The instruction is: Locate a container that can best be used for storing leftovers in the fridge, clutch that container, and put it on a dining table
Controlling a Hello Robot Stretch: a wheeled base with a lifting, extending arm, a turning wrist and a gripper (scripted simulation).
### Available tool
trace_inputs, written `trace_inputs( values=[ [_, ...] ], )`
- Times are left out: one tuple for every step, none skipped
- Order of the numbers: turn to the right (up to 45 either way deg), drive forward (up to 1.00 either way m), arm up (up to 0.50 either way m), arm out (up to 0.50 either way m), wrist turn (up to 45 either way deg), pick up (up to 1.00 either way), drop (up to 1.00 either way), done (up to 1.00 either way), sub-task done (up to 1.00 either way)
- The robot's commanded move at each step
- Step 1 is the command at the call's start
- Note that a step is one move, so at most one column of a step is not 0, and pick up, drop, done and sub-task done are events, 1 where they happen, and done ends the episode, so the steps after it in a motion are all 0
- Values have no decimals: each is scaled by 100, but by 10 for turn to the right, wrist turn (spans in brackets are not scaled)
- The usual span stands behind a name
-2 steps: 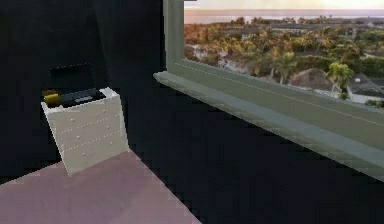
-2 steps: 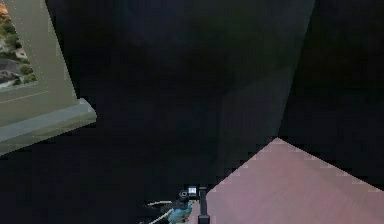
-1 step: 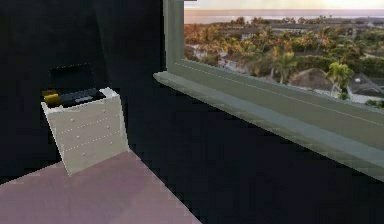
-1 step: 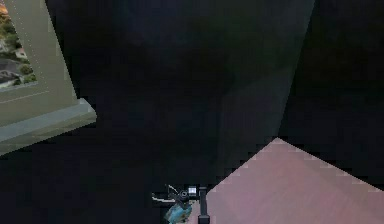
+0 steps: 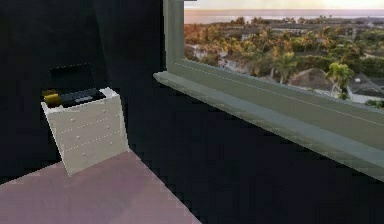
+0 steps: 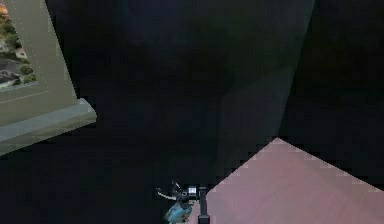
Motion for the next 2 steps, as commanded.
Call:
trace_inputs(
  values=[
    [0,0,-30,0,0,0,0,0,0],
    [0,0,0,0,0,100,0,0,0]
  ],
)
